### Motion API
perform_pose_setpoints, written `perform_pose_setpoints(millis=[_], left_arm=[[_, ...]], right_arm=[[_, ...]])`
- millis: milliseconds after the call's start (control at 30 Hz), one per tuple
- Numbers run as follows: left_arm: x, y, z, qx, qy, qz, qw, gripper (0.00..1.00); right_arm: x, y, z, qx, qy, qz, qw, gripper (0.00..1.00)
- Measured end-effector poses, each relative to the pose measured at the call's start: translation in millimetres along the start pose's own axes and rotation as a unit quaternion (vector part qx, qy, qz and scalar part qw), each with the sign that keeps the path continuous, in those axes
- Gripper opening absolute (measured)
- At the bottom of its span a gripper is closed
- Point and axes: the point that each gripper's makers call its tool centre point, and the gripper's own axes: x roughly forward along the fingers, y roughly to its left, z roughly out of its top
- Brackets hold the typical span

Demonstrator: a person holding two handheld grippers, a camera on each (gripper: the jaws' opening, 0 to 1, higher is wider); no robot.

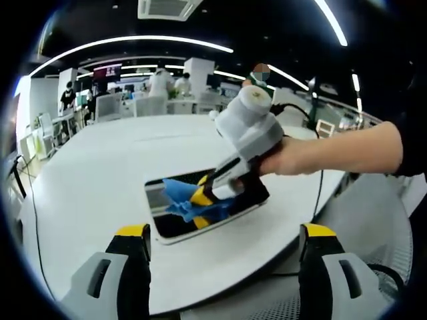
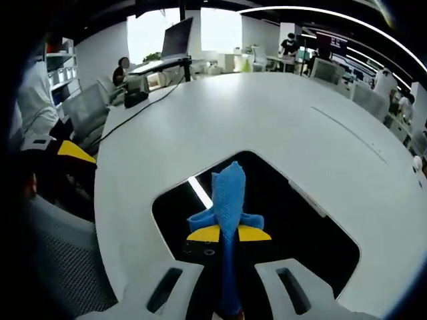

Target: Wipe the mirror surface with the cleaning cloth until all visible marks leave the cleaned area.

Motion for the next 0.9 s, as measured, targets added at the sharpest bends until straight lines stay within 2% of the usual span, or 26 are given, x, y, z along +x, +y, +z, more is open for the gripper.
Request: perform_pose_setpoints(millis=[900], left_arm=[[1, -0.7, -0.4, -0.001, -0.002, -0.005, 1.0000, 0.92]], right_arm=[[-11, 25, -11.8, -0.008, 0.006, 0.022, 0.9997, 0.02]])
